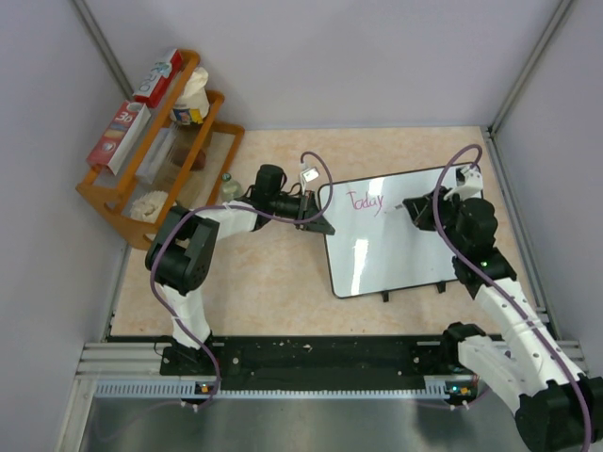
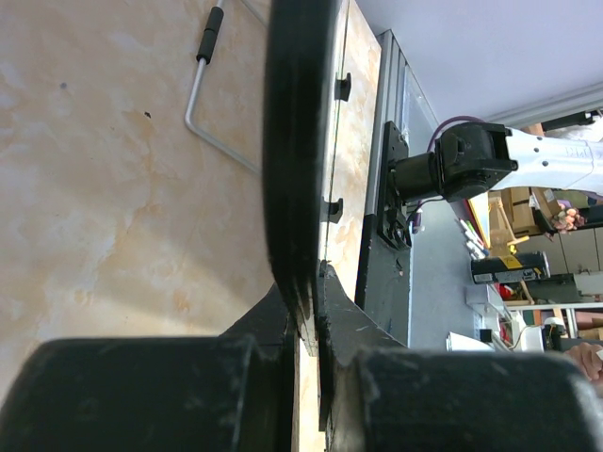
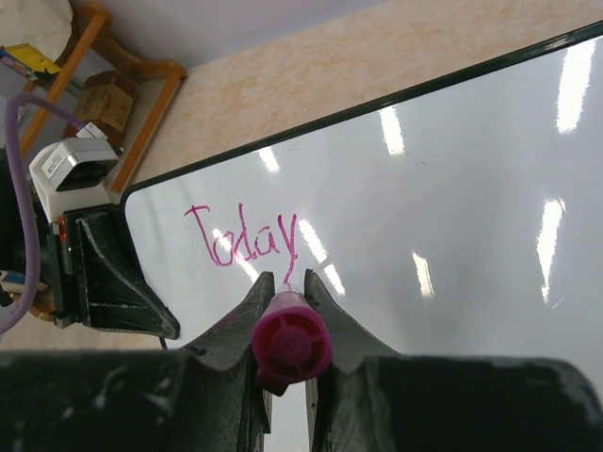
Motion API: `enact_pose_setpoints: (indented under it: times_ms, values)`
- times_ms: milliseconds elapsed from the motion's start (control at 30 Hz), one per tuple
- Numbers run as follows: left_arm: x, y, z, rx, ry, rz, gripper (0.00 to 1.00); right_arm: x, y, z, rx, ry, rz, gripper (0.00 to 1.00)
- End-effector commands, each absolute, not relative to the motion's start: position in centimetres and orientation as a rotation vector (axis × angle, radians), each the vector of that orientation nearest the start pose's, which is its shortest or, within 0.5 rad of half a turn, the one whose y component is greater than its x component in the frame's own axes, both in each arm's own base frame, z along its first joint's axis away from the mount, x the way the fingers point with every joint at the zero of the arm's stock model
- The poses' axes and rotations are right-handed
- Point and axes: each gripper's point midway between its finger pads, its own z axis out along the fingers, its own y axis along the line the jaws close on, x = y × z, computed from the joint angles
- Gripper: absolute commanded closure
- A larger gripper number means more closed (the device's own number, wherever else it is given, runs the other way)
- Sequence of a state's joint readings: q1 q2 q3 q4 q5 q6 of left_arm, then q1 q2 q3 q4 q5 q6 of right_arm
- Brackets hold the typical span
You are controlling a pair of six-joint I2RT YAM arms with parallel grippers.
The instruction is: Write a sentence on the whiteboard
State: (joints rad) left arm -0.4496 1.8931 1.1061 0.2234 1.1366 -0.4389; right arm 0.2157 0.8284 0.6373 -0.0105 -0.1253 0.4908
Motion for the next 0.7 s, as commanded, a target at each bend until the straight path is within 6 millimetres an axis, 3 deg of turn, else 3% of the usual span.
enact_pose_setpoints:
  times_ms: [0,667]
  values:
    - [27.6,-32.4,11.0,0.825,2.133,-1.702,1.0,31.0,10.2,25.8,0.143,1.755,0.6,1.0]
    - [27.6,-32.4,11.0,0.826,2.12,-1.715,1.0,31.7,9.1,26.5,0.172,1.741,0.538,1.0]
